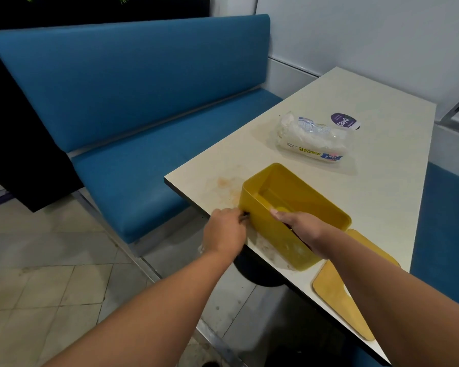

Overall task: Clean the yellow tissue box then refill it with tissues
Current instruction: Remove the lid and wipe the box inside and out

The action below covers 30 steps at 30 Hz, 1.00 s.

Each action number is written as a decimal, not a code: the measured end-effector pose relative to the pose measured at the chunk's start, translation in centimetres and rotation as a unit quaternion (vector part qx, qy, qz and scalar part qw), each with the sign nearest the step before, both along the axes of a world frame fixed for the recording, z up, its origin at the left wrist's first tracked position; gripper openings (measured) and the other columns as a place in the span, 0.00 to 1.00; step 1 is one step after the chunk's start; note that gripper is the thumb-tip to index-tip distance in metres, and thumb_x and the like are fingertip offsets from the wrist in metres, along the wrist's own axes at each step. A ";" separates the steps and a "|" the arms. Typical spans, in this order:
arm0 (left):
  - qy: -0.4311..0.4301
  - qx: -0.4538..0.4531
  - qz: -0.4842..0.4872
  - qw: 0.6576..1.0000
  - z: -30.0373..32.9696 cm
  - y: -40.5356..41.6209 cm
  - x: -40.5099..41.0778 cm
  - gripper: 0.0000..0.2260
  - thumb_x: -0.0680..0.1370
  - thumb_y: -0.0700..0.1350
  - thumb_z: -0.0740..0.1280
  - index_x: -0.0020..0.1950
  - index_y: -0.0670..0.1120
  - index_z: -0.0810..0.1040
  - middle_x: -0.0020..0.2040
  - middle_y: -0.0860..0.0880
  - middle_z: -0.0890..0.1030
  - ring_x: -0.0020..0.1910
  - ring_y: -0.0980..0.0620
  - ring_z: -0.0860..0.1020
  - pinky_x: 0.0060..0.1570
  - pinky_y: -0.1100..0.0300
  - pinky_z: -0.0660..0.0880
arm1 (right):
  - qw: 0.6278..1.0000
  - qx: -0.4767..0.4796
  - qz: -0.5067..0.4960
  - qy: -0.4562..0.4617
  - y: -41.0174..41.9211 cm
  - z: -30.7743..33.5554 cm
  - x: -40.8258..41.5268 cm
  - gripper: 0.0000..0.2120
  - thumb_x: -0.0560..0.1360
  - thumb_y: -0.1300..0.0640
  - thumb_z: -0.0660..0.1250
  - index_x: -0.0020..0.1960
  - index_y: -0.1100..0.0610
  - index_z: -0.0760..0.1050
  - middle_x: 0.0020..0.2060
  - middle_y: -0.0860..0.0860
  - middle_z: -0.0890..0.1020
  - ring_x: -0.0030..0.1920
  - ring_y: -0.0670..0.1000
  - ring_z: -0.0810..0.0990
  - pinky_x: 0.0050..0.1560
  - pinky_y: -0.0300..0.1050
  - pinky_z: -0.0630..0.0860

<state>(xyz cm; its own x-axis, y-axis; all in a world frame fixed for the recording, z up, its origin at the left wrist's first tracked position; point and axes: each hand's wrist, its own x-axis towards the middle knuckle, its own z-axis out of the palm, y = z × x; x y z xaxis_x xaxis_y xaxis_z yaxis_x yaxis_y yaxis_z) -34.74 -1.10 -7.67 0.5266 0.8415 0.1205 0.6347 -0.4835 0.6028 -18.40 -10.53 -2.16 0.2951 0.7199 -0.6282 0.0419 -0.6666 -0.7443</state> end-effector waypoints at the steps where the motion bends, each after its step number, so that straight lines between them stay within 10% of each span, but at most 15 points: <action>1: 0.000 -0.016 0.031 0.999 0.0 0.1 0.1 0.10 0.80 0.50 0.61 0.52 0.51 0.82 0.46 0.49 0.81 0.45 0.49 0.77 0.42 0.54 0.77 | 1.000 0.001 -0.002 -0.003 -0.1 0.0 0.0 0.31 0.74 0.34 0.63 0.72 0.49 0.70 0.72 0.53 0.70 0.73 0.58 0.66 0.72 0.64 0.61; 7: 0.027 -0.020 -0.090 0.995 0.2 -3.5 1.0 0.09 0.80 0.50 0.62 0.52 0.52 0.81 0.47 0.49 0.80 0.47 0.48 0.76 0.44 0.55 0.76 | 1.000 0.003 0.002 -0.011 -0.1 0.0 -0.1 0.36 0.72 0.32 0.63 0.73 0.51 0.68 0.73 0.54 0.69 0.73 0.58 0.66 0.72 0.64 0.61; 14: 0.055 -0.051 0.097 0.992 0.5 2.9 0.8 0.09 0.79 0.50 0.62 0.48 0.50 0.81 0.43 0.49 0.80 0.41 0.48 0.77 0.42 0.52 0.80 | 0.999 0.009 -0.006 -0.032 -0.2 0.7 -0.3 0.34 0.76 0.36 0.61 0.75 0.55 0.63 0.75 0.54 0.63 0.75 0.58 0.61 0.74 0.61 0.57; 22: 0.029 -0.065 -0.055 0.996 0.5 -5.0 1.2 0.09 0.80 0.51 0.61 0.46 0.51 0.79 0.44 0.48 0.77 0.40 0.47 0.77 0.39 0.55 0.75 | 1.000 0.024 0.015 -0.009 -0.3 0.8 -0.5 0.43 0.67 0.28 0.63 0.75 0.52 0.66 0.74 0.53 0.67 0.74 0.57 0.63 0.73 0.64 0.59; 30: 0.042 -0.052 0.047 0.997 0.6 -0.9 1.3 0.09 0.81 0.48 0.59 0.50 0.51 0.79 0.46 0.47 0.77 0.38 0.48 0.74 0.38 0.57 0.73 | 0.999 0.022 0.003 -0.034 -0.3 1.3 -0.7 0.33 0.77 0.35 0.59 0.76 0.52 0.62 0.76 0.54 0.63 0.76 0.57 0.60 0.74 0.61 0.57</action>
